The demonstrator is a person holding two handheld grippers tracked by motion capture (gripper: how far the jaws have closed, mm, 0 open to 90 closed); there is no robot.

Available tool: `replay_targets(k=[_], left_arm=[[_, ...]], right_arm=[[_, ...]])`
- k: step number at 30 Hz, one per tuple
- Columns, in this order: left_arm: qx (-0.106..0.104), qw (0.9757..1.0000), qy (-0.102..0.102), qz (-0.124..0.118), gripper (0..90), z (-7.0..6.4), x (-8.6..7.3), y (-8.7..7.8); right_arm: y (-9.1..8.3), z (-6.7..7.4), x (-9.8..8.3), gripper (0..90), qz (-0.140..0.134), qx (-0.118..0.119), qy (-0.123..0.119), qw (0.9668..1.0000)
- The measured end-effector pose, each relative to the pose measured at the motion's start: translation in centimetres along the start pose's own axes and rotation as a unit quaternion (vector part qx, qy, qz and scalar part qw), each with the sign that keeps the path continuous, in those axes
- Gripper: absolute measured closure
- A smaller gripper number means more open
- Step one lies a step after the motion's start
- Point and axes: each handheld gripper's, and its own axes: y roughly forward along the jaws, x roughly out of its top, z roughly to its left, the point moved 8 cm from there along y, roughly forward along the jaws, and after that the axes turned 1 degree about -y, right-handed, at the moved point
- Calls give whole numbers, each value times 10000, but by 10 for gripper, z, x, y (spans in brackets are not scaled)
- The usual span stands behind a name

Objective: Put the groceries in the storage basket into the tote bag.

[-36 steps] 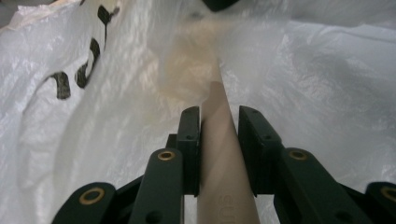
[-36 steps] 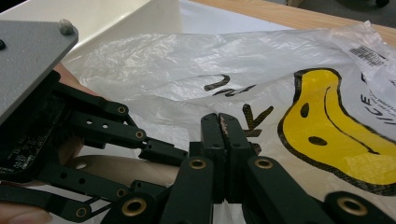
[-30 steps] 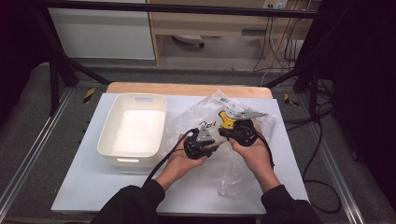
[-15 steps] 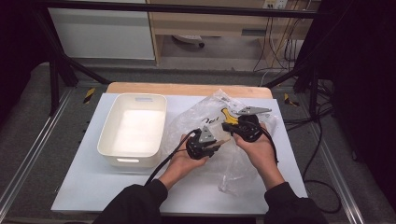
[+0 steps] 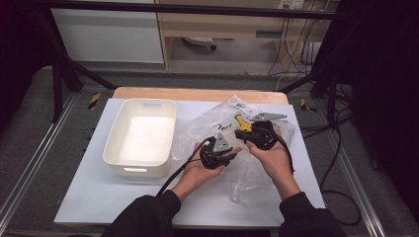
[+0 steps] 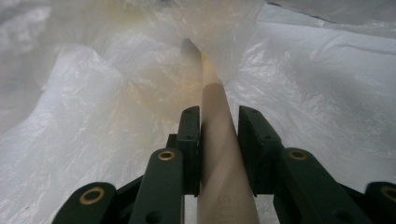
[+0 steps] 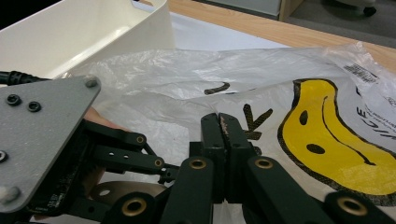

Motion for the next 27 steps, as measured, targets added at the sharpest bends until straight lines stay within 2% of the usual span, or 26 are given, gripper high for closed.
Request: replay_targets(k=[9, 17, 22, 27], left_arm=[[28, 10000, -42, -72, 705, 1, 4, 7], [52, 10000, -70, 2, 706, 5, 0, 16], [7, 9998, -193, -14, 705, 3, -4, 23], [49, 9999, -115, 68, 705, 1, -7, 26]], right_arm=[[5, 3, -5, 900, 56, 47, -2, 10000], [8, 3, -12, 900, 110, 64, 27, 9999], [10, 1, -16, 900, 146, 61, 57, 9999], [11, -1, -22, 900, 204, 48, 89, 9997]])
